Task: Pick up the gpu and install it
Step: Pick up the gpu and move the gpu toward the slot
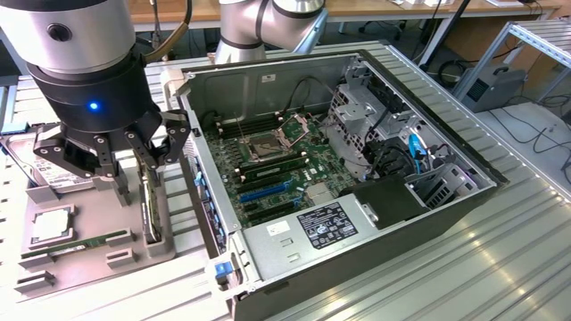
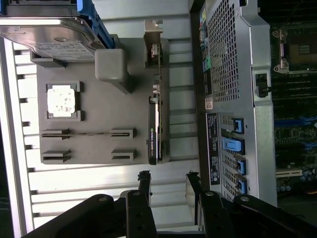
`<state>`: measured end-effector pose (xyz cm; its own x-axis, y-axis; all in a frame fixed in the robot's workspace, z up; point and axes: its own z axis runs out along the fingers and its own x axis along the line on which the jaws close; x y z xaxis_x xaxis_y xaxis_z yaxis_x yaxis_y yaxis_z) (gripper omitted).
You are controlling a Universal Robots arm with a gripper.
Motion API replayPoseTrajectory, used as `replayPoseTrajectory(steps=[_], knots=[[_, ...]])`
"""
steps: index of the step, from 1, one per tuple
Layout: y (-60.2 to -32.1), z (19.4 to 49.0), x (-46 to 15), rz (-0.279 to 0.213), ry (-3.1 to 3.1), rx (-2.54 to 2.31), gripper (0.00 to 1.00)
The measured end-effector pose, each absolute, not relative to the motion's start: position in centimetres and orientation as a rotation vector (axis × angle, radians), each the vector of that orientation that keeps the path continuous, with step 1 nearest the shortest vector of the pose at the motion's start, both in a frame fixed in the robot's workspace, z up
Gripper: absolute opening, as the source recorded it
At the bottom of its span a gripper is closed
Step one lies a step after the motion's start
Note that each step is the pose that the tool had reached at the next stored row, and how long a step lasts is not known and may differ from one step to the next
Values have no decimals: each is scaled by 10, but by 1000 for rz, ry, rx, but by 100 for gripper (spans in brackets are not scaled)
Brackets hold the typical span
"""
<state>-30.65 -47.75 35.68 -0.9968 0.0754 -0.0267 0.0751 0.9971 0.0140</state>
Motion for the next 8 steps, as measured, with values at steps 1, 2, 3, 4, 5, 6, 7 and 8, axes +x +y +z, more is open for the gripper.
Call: replayPoseTrajectory(steps=[1, 2, 3, 4, 5, 6, 7, 8], knots=[[-478, 355, -307, 20, 3112, 117, 42], [-478, 353, -307, 20, 3112, 117, 42], [-478, 353, -307, 20, 3112, 117, 42], [-478, 353, -307, 20, 3112, 117, 42], [-478, 353, -307, 20, 3112, 117, 42], [-478, 352, -307, 20, 3112, 117, 42], [-478, 352, -307, 20, 3112, 117, 42], [-478, 352, -307, 20, 3112, 117, 42]])
